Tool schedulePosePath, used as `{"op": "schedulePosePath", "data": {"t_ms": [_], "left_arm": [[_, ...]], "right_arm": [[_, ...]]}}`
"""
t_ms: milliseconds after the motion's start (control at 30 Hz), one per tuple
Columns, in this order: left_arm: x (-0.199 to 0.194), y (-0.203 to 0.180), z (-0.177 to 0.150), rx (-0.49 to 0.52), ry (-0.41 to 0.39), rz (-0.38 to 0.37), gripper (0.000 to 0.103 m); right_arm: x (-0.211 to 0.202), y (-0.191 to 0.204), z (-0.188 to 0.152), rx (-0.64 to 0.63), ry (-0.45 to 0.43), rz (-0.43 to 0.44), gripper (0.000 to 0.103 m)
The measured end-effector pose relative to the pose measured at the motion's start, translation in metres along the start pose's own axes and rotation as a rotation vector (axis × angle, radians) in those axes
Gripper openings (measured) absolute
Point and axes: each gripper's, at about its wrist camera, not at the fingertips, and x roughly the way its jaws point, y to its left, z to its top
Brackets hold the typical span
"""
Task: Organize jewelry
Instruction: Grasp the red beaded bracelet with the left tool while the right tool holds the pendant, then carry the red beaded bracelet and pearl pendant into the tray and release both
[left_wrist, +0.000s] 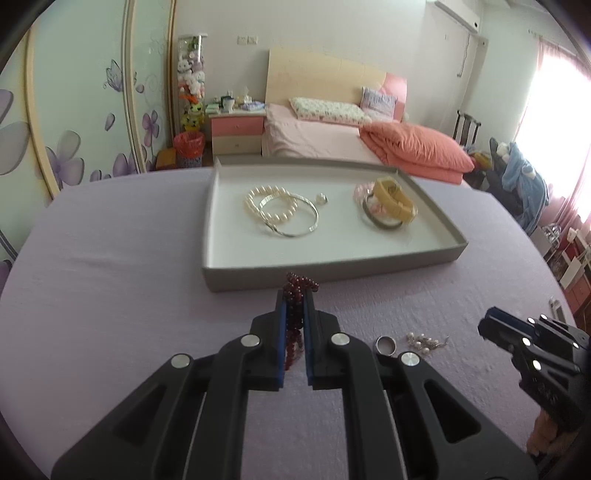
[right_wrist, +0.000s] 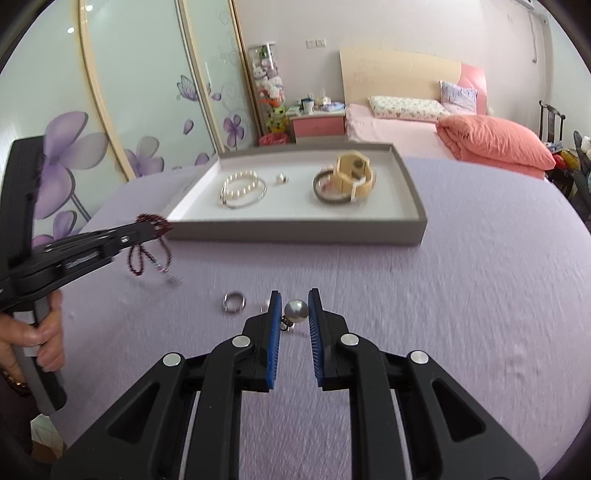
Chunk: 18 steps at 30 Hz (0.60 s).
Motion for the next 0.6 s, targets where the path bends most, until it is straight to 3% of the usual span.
{"op": "schedulePosePath", "data": {"t_ms": [333, 600], "left_arm": [[-0.035, 0.013, 0.022, -0.028, -0.079, -0.006, 0.008], [-0.038, 0.01, 0.037, -0.029, -0.104, -0.008, 0.008]], "right_arm": [[-0.002, 0.003, 0.029, -0.023, -0.055, -0.015, 0.015], [0.004, 0.004, 0.048, -0.032, -0.071, -0.022, 0.015]]}}
